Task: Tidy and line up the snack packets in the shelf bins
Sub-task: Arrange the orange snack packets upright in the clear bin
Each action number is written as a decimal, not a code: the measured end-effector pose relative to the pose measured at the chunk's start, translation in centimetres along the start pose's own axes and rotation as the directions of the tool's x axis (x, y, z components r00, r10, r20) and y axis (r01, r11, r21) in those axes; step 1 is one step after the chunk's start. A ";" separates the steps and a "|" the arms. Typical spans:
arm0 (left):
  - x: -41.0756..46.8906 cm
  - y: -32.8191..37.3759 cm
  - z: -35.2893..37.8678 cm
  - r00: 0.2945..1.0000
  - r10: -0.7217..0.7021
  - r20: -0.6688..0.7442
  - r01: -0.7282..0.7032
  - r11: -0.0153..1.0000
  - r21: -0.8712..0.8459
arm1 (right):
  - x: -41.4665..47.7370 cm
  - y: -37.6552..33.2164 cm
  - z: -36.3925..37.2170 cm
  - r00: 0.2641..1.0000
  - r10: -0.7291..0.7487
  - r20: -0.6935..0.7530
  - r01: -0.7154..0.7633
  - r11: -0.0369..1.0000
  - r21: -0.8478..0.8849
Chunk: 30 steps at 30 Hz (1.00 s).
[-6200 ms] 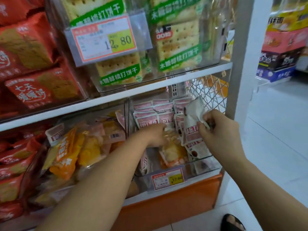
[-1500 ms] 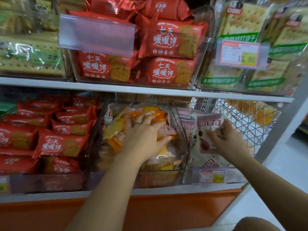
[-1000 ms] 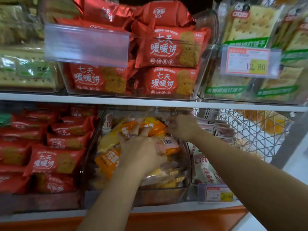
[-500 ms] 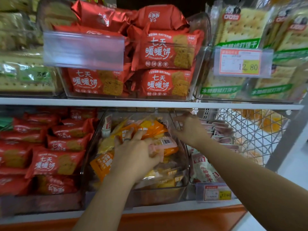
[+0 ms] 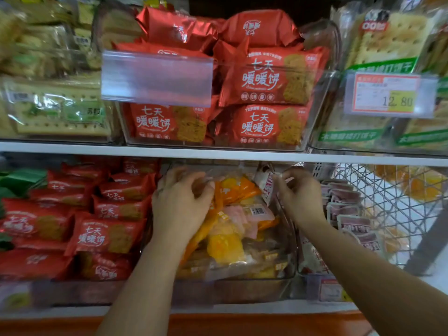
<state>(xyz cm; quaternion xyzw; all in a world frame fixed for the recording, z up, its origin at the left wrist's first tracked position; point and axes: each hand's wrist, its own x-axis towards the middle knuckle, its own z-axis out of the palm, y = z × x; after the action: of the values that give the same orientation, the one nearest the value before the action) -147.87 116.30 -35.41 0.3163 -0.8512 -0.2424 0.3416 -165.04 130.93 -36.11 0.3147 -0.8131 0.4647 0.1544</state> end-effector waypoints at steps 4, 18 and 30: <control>1.8 -2.0 -0.5 0.959 -0.189 0.210 0.116 0.941 0.318 | -1.8 -1.4 -1.1 0.998 -0.017 -0.062 0.023 0.996 0.089; -1.1 3.9 0.5 0.931 0.357 -0.076 -0.337 0.921 0.193 | -4.7 0.8 -5.0 0.911 0.297 -0.284 -0.200 0.924 0.326; -7.2 12.3 8.7 0.583 0.700 0.412 -0.766 0.642 -0.005 | -6.3 6.1 -11.2 0.955 0.296 -0.026 -0.293 0.952 0.092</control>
<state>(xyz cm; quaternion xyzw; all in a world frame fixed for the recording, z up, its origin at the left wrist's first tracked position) -154.77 131.45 -36.35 -0.0891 -0.9714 -0.0602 0.2117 -164.74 145.07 -37.71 0.1870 -0.8268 0.5236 0.0855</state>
